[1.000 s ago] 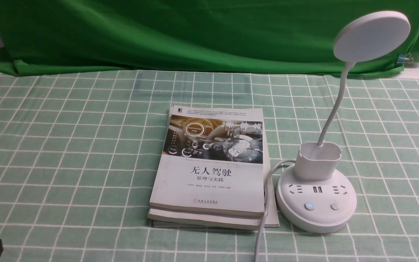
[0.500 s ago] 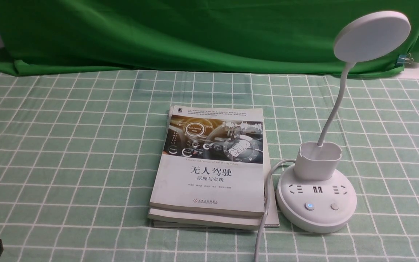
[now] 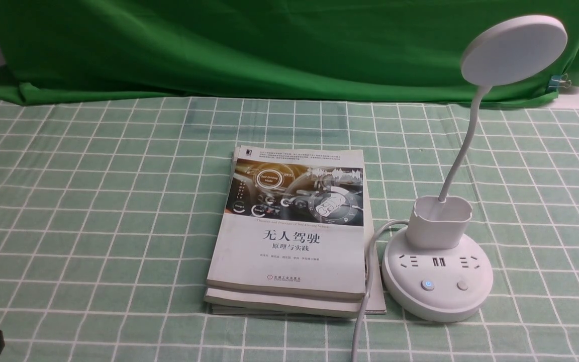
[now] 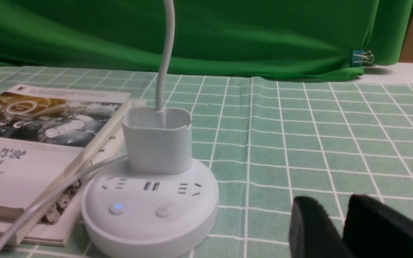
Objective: Turn off the desk lamp on the blue coffee tablecloth by hand.
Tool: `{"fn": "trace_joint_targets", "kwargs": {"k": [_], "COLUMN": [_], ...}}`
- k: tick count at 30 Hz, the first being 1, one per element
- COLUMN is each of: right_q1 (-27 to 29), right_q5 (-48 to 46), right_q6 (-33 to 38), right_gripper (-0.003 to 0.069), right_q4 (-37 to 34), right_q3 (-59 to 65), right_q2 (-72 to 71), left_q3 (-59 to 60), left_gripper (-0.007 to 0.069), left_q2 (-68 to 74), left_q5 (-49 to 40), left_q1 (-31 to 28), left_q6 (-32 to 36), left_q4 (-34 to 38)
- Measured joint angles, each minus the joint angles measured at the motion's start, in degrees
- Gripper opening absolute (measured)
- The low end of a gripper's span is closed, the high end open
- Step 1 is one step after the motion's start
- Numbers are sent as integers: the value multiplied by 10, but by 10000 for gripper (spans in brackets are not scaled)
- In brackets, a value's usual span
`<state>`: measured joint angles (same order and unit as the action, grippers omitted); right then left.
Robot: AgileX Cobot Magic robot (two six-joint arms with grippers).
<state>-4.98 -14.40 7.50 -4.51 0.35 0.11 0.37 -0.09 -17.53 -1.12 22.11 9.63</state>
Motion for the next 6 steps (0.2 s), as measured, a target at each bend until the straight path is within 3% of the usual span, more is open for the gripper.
{"fn": "trace_joint_targets", "kwargs": {"k": [6], "right_q1": [0], "right_q5": [0], "right_q6": [0], "right_gripper": [183], "right_q4": [0], "right_q3": [0], "right_q2": [0], "left_q3": [0], "left_gripper": [0], "left_q2": [0], "left_q5": [0], "left_q1": [0], "left_q6": [0], "left_q4": [0]}}
